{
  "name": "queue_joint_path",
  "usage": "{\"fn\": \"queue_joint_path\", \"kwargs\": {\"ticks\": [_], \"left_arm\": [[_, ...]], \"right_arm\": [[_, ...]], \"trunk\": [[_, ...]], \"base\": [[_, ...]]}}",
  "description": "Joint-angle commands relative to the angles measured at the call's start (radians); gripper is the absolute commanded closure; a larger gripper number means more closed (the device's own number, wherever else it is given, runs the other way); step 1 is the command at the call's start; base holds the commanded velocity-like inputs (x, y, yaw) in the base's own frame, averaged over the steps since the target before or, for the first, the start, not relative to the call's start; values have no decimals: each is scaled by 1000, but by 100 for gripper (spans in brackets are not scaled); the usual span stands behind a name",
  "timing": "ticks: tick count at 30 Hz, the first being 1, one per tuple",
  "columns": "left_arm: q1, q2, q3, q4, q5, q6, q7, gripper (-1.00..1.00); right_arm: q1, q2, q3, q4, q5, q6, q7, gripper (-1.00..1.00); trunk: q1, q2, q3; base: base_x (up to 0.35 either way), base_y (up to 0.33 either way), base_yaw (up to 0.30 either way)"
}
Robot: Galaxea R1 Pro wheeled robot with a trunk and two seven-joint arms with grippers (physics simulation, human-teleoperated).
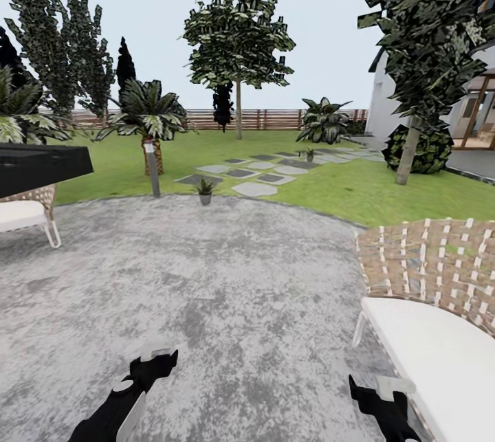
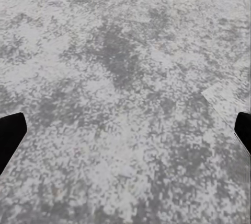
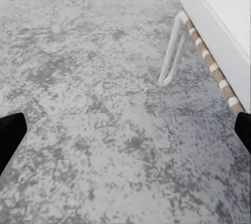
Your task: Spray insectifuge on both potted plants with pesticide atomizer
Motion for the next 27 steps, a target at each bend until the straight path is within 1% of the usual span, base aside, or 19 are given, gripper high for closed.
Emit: {"fn": "queue_joint_path", "kwargs": {"ticks": [1, 9, 16, 27], "left_arm": [[0, 0, -1, 0, 10, -1, 1, -100], [0, 1, -1, 0, 10, -1, 0, -100], [0, 0, -1, 0, 10, -1, 0, -100], [0, 1, -1, 0, 10, -1, 1, -100]], "right_arm": [[-1, 0, 0, 1, 0, -3, -1, -100], [-1, 0, 1, 1, -1, -3, -1, -100], [-1, 0, 1, 1, 0, -3, -1, -100], [-1, 0, 0, 1, 1, -3, 0, -100]], "trunk": [[0, 0, -1], [0, 0, -1], [0, 0, -1], [0, 0, -1]], "base": [[332, -96, 0], [332, -88, 0], [332, -24, 20], [332, -2, 160]]}}
